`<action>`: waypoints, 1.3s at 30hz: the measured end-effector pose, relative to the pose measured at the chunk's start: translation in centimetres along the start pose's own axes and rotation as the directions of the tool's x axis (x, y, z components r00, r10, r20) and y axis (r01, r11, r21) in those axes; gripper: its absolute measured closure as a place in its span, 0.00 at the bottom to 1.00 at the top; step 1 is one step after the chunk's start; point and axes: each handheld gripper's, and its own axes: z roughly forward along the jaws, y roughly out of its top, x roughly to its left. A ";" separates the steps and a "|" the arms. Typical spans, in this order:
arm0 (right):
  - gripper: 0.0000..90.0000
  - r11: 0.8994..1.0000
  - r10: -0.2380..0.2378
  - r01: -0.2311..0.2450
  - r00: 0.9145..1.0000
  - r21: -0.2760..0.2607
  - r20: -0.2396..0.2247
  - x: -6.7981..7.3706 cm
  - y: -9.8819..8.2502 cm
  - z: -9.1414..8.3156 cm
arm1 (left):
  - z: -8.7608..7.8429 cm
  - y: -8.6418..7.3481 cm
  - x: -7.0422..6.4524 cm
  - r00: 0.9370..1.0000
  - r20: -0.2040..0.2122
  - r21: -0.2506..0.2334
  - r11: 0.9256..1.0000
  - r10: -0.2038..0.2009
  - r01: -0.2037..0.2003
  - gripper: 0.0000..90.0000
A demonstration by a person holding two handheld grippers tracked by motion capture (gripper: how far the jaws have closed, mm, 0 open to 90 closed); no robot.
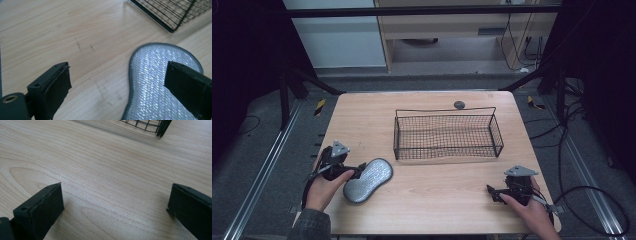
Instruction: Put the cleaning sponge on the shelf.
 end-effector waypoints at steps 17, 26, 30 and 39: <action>0.00 1.000 -0.009 0.009 1.000 0.000 -0.010 0.0 -0.1 -0.1 | 0.4 1.0 -5.2 0.990 0.077 0.150 0.980 0.120 -0.130 0.05; 0.00 1.000 -0.020 0.020 1.000 0.000 -0.017 -0.1 -0.2 -0.2 | 0.7 1.0 -6.1 0.985 0.131 0.173 0.975 0.116 -0.138 0.06; 0.00 1.000 -0.017 0.017 1.000 0.001 -0.016 -0.1 -0.2 -0.2 | 1.0 1.0 -5.8 0.982 0.151 0.195 0.970 0.115 -0.143 0.05; 0.00 1.000 -0.017 0.017 1.000 0.000 -0.016 0.0 -0.3 -0.3 | 1.5 0.9 -5.9 0.977 0.149 0.263 0.947 0.150 -0.186 0.04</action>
